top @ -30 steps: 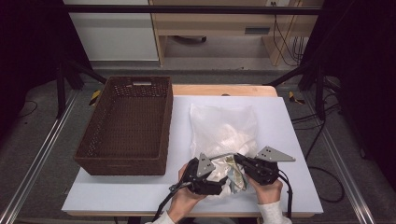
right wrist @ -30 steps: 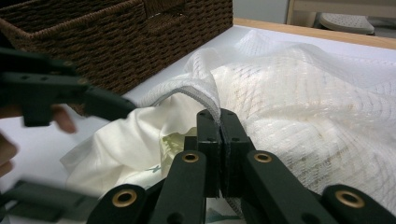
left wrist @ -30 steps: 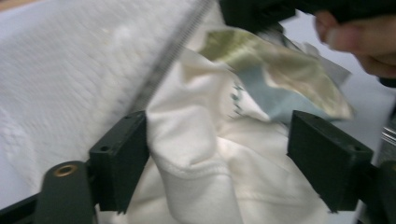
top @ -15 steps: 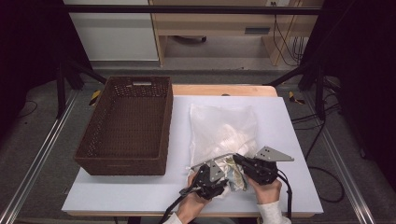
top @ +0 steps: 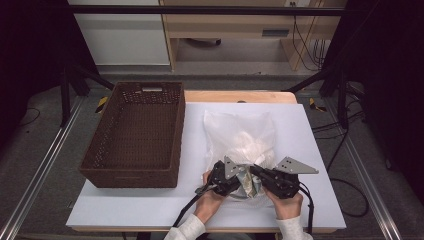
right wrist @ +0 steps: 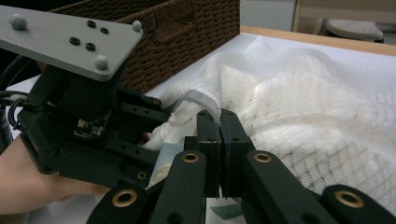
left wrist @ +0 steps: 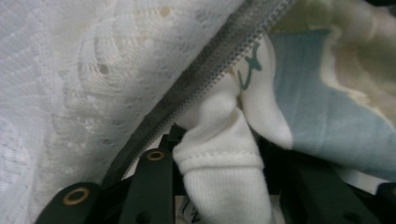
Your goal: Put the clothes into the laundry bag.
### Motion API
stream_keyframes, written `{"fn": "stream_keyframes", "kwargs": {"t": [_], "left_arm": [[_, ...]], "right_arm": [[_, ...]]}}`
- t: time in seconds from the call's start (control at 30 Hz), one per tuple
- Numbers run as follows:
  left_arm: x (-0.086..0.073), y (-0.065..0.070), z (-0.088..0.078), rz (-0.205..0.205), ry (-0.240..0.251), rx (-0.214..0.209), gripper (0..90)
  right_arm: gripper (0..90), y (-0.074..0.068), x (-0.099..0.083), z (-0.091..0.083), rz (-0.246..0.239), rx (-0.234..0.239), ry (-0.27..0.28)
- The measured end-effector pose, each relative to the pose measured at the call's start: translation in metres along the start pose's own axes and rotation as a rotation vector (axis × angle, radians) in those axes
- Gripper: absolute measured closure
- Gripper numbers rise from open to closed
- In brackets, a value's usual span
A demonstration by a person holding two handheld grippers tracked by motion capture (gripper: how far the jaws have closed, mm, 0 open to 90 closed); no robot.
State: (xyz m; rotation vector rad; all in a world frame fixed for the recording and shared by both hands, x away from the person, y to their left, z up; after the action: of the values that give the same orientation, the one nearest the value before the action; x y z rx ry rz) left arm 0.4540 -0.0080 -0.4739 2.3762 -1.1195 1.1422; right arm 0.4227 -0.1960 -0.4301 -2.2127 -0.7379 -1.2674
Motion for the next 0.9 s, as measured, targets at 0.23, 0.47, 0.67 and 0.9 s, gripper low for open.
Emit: {"fn": "stream_keyframes", "kwargs": {"t": [0.23, 0.47, 0.67, 0.9], "left_arm": [[-0.004, 0.003, -0.017, -0.018, -0.013, -0.001, 39.3], [-0.025, 0.018, -0.052, 0.002, -0.03, -0.075, 25.8], [-0.034, 0.015, -0.034, -0.056, -0.078, -0.11, 61.8], [-0.009, 0.023, -0.034, 0.006, -0.044, -0.053, 74.2]], "right_arm": [[89.0, 0.002, -0.002, 0.001, 0.001, -0.012, -0.01], [89.0, 0.002, -0.002, 0.001, 0.002, -0.016, -0.011], [89.0, 0.002, -0.002, 0.003, -0.002, -0.015, -0.014], [89.0, 0.003, -0.002, 0.003, 0.007, 0.001, -0.003]]}}
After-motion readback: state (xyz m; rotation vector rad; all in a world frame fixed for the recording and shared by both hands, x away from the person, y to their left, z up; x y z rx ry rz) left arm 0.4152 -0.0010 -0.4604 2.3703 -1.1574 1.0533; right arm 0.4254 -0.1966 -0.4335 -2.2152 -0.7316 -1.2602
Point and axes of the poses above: each handheld gripper's, and its own axes: z roughly forward along the jaws, x roughly out of its top, y roughly to its right, the point moved 1 cm from there along z, roughly forward along the jaws, and after that the axes turned 6 degrees about -y, right-handed, at the moved point
